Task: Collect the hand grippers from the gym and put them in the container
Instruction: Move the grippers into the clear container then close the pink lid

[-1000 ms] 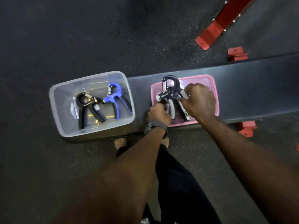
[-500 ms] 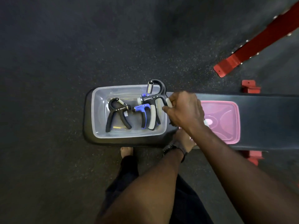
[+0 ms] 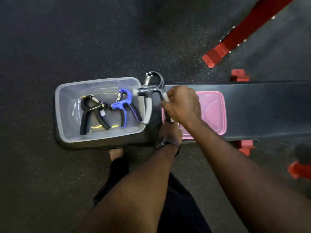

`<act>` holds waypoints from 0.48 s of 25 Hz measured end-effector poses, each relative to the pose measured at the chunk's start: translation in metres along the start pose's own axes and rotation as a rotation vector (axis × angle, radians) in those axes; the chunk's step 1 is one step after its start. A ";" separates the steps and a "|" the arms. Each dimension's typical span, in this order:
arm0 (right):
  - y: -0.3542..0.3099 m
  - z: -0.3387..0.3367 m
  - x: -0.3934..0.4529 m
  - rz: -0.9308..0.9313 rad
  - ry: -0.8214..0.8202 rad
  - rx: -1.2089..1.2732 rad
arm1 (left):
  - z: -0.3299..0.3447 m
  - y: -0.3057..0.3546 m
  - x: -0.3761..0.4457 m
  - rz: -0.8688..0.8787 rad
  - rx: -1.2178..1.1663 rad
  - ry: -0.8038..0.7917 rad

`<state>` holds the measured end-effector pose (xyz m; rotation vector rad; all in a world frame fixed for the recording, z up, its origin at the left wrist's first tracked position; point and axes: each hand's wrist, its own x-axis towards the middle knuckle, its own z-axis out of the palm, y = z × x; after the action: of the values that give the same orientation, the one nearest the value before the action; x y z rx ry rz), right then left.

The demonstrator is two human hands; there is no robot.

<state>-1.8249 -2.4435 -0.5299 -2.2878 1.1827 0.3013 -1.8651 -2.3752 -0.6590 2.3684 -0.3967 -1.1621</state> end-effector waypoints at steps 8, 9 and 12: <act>0.145 0.021 0.000 0.274 -0.061 0.037 | -0.021 -0.014 0.001 0.032 -0.235 -0.056; 0.147 0.032 -0.001 0.257 -0.065 0.032 | -0.021 -0.013 0.002 0.028 -0.229 -0.057; 0.150 0.045 -0.002 0.210 -0.011 0.027 | -0.020 -0.004 0.002 0.007 -0.100 -0.020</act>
<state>-1.9447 -2.4872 -0.6204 -2.1385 1.4152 0.3726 -1.8482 -2.3667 -0.6519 2.2692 -0.3450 -1.1756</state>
